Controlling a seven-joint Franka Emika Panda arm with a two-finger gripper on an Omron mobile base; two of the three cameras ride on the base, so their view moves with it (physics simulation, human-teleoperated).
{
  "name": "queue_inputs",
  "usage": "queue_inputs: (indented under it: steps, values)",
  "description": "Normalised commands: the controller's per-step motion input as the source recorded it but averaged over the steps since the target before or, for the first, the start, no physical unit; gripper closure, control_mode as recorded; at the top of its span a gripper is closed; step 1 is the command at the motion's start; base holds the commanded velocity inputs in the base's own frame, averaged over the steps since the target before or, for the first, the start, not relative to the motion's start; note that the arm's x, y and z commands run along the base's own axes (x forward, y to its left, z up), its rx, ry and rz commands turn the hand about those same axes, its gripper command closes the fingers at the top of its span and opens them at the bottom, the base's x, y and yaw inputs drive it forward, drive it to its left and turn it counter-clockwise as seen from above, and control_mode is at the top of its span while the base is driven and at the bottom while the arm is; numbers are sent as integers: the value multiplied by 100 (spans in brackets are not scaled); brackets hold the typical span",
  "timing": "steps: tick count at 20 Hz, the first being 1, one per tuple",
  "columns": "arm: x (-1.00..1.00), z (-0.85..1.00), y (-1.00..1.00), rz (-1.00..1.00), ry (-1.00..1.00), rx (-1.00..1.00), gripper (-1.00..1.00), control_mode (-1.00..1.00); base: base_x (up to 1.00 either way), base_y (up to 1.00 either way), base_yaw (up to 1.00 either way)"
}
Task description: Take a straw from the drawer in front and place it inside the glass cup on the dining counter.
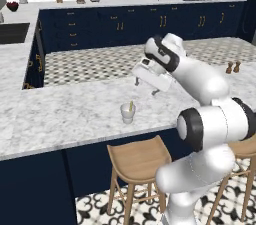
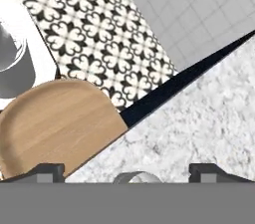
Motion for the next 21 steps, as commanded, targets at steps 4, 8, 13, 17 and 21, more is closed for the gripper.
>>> queue_inputs:
  steps: [4,8,13,17,21]
  values:
    - [-84,8,21,0,-40,-50,-100,-100,0,0,0]
    - [-82,0,35,0,-20,-28,-100,-100,0,0,0]
    - [-74,0,55,3,-8,-18,-100,-100,0,0,0]
    - [-64,0,61,5,0,-11,-100,-100,0,0,0]
    - [-62,0,69,8,0,-2,-100,-100,0,0,0]
